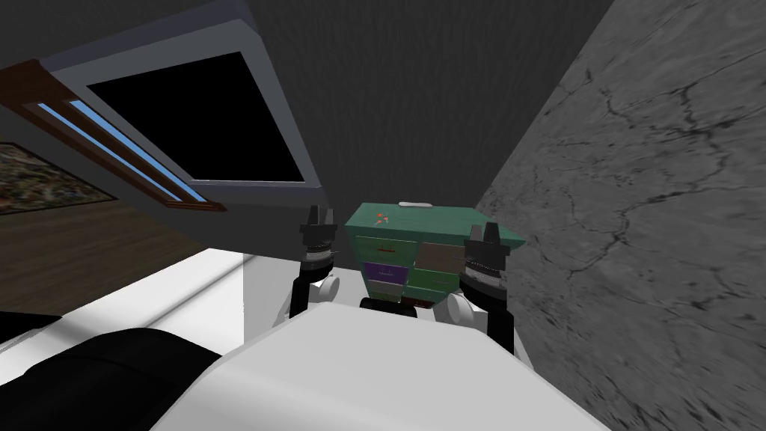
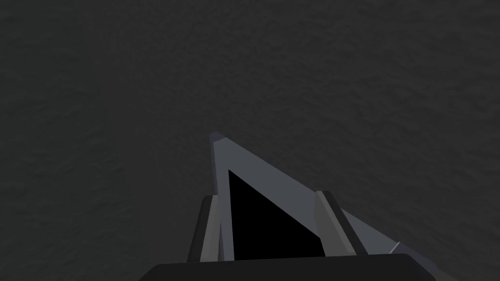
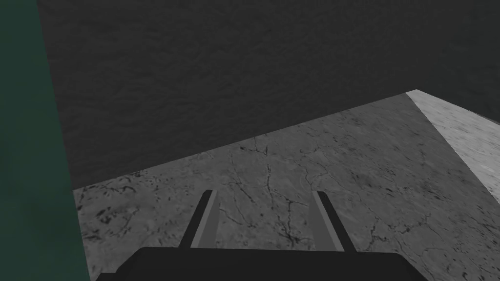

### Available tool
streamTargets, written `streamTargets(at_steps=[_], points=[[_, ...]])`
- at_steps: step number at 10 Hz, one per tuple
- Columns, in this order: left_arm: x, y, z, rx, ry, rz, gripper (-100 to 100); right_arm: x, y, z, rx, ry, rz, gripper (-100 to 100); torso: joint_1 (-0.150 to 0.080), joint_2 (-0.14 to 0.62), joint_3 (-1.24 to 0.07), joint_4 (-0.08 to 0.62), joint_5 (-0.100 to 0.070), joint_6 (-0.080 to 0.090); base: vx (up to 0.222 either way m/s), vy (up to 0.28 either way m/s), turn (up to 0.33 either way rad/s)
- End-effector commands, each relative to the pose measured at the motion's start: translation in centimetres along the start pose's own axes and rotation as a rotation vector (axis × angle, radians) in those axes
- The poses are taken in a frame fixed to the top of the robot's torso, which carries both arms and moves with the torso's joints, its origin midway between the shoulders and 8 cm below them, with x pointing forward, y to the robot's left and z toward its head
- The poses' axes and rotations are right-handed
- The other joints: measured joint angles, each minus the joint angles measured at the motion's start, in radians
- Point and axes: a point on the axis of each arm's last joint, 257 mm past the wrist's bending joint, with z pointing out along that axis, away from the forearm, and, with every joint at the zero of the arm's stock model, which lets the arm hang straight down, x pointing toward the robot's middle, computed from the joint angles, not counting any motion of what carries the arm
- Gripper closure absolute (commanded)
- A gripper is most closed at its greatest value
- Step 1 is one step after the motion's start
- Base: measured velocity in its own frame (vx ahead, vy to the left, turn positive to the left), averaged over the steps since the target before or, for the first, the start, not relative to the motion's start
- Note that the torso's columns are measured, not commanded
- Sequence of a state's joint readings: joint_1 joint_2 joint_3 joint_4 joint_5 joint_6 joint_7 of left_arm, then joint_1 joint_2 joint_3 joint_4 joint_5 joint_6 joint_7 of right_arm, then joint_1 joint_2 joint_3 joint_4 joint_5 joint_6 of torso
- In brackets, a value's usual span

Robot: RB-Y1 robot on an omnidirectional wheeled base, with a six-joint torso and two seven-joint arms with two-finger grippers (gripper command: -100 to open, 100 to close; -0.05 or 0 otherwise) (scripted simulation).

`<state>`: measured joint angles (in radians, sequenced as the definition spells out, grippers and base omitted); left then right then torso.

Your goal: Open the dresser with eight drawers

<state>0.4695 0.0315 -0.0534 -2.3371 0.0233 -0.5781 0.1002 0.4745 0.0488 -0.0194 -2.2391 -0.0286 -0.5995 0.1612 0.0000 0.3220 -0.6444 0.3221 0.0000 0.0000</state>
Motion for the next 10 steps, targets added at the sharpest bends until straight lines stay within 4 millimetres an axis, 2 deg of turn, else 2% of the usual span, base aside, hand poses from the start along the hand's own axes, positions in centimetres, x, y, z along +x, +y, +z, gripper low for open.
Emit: streamTargets(at_steps=[1, 4, 5, 6, 7, 8, 10], points=[[0.0, 0.0, 0.0, 0.000, 0.000, 0.000, 0, 0.0, 0.0, 0.0, 0.000, 0.000, 0.000, 0, 0.000, 0.074, -0.147, 0.074, 0.000, 0.000, 0.000, 0.000, 0.000], [0.0, 0.0, 0.0, 0.000, 0.000, 0.000, 0, -0.1, 0.7, 0.3, -0.022, -0.004, 0.001, 0, -0.001, 0.291, -0.591, 0.290, -0.004, -0.001, 0.008, -0.014, -0.019], [0.0, 0.0, 0.0, 0.000, 0.000, 0.000, 0, 0.6, 2.0, 1.0, -0.064, 0.048, -0.029, -100, -0.004, 0.355, -0.741, 0.349, -0.014, -0.005, -0.015, -0.019, -0.013], [0.0, 0.0, 0.0, 0.000, 0.000, 0.000, 0, 0.7, 2.0, 1.0, -0.065, 0.054, -0.031, -100, -0.006, 0.381, -0.814, 0.380, -0.015, -0.006, -0.037, 0.001, 0.023], [0.0, 0.0, 0.0, -0.001, 0.000, 0.000, 0, 0.7, 2.0, 1.0, -0.065, 0.054, -0.031, -100, -0.005, 0.389, -0.834, 0.390, -0.014, -0.005, -0.021, 0.010, 0.013], [0.0, 0.0, 0.0, -0.001, 0.000, 0.000, 0, 1.5, 1.1, 0.8, -0.045, 0.102, -0.060, -100, -0.005, 0.392, -0.838, 0.394, -0.013, -0.004, -0.016, 0.020, 0.035], [0.0, 0.0, 0.0, -0.001, 0.000, 0.000, 0, 1.5, 1.1, 0.8, -0.045, 0.102, -0.060, -100, -0.003, 0.396, -0.836, 0.395, -0.013, -0.006, -0.002, 0.003, -0.001]])
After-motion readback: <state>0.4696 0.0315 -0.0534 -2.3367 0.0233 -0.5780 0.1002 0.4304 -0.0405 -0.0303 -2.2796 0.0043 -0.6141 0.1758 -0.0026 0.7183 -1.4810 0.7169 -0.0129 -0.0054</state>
